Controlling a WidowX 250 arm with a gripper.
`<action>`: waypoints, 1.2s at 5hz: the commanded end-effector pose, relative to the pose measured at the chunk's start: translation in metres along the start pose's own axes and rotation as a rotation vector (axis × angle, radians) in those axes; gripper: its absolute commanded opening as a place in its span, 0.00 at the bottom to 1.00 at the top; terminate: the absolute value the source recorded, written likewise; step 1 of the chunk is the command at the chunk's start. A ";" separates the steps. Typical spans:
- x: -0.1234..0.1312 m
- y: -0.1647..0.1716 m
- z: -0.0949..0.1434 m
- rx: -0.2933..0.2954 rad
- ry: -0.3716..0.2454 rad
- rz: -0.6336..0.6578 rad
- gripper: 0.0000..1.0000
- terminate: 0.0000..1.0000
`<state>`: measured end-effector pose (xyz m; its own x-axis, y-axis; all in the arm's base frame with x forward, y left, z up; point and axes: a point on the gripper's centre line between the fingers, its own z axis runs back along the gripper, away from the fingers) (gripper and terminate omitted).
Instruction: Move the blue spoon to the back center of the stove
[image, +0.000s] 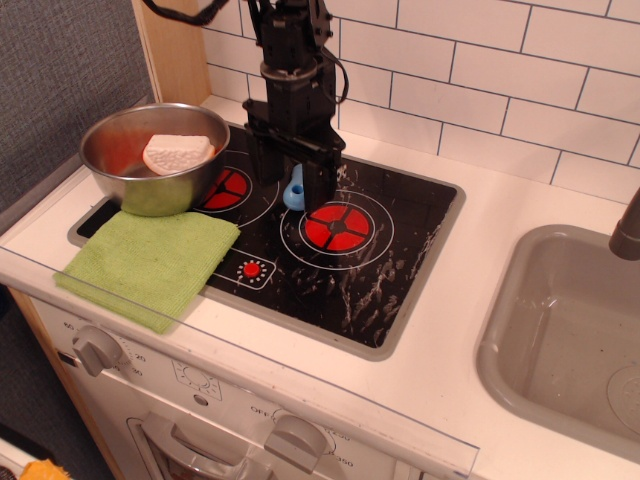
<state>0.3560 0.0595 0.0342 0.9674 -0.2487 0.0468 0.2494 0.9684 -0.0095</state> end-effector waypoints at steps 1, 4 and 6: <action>-0.011 0.008 0.061 0.041 -0.151 0.039 1.00 0.00; -0.014 0.010 0.059 0.018 -0.125 0.070 1.00 0.00; -0.014 0.010 0.059 0.018 -0.125 0.070 1.00 0.00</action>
<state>0.3420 0.0696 0.0716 0.9768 -0.1848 0.1086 0.1887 0.9817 -0.0260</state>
